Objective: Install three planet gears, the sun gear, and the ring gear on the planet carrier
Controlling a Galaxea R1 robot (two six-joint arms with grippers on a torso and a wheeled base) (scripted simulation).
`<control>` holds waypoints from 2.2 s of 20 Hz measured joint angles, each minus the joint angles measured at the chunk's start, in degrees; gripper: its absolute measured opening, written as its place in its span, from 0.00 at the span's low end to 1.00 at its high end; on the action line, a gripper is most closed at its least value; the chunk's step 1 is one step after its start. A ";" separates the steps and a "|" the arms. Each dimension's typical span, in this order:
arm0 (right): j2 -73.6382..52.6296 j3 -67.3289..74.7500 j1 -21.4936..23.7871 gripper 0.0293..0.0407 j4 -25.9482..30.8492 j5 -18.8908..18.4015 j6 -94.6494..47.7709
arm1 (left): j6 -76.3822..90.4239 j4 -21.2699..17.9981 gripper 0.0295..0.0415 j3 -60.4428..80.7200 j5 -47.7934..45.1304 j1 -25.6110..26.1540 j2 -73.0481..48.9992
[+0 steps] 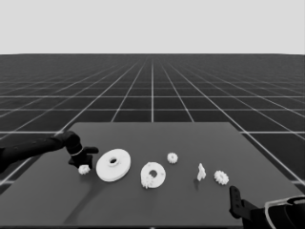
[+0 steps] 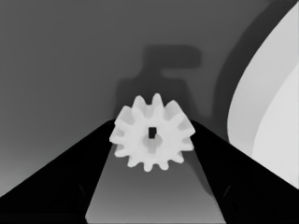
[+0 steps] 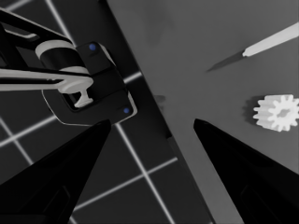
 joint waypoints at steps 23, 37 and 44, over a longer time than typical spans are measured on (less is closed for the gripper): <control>0.00 0.00 0.00 0.81 0.00 0.00 0.00 | -36.85 -13.46 0.14 -2.78 17.73 -22.41 41.37; 0.00 0.00 0.00 0.81 0.00 0.00 0.00 | -30.97 4.38 0.63 -13.98 9.75 -2.90 45.39; 0.00 0.00 0.00 0.81 0.00 0.00 0.00 | -30.94 4.41 0.74 -14.03 9.73 -2.87 45.41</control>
